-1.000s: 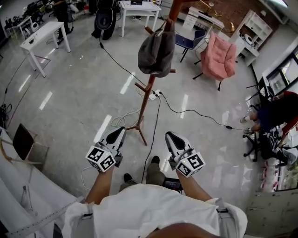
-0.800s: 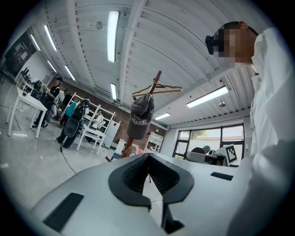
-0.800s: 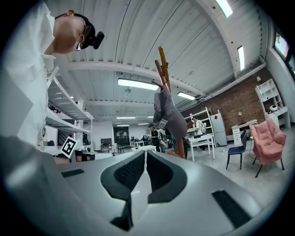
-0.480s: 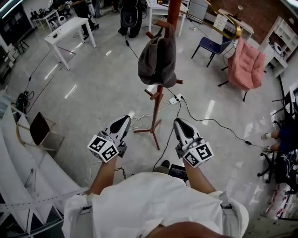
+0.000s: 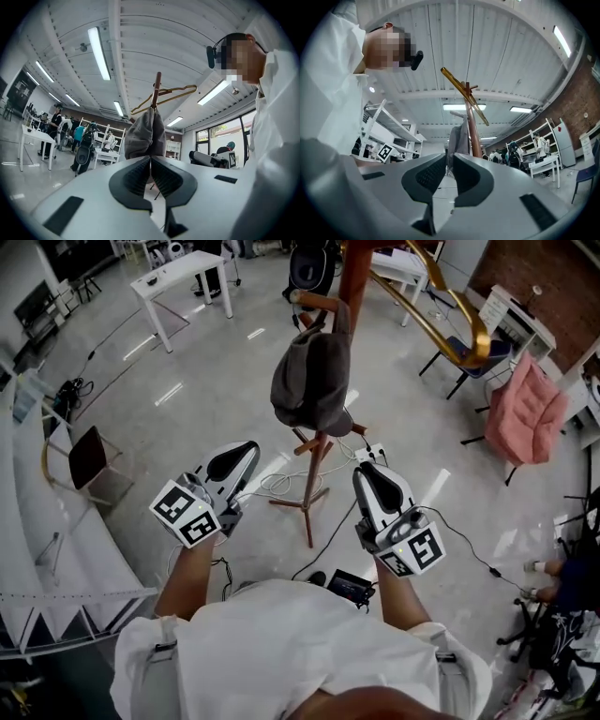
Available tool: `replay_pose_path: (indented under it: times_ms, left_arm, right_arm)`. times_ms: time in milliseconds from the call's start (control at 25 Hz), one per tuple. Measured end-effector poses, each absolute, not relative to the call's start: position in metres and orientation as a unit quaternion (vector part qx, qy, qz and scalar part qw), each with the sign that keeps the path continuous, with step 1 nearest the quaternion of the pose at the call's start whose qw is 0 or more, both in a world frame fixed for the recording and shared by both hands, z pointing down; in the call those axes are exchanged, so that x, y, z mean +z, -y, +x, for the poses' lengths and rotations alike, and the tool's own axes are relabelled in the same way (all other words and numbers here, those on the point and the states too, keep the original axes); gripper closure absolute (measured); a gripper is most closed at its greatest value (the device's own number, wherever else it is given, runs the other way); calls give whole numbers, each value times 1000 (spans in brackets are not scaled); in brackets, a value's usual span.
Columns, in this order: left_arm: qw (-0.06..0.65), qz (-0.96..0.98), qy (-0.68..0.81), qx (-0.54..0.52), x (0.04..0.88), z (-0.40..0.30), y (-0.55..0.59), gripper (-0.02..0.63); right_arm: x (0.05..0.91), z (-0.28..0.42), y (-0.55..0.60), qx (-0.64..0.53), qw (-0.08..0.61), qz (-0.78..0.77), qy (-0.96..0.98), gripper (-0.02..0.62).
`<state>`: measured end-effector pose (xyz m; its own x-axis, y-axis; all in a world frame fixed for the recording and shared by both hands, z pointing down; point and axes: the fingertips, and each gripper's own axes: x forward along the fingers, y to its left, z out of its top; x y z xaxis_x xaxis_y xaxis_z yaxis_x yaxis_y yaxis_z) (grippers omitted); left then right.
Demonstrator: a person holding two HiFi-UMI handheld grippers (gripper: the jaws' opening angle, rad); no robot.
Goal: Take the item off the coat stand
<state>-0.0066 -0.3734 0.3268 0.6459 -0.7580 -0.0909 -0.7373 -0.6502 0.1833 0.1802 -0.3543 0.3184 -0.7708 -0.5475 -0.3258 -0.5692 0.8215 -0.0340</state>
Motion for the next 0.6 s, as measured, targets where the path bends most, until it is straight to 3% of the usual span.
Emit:
replay_pose_path:
  times_ms: [200,280,400,600]
  left_arm:
    - [57,892,436,-104,292,-18,393,589]
    - [43,887,447,-106,281,-32,396,589]
    - [27,893,438,-103,269,-48,409,517]
    - [30,927,363,-85,252,-45,438,475]
  right_arm:
    - [286,170,374,46,147,-294,-943,556]
    - [279,157,379,48,137,-306,-941,495]
    - [271,141,390,56,128,-341,-929,466]
    - [253,124,406,46,118,-391,-912,436]
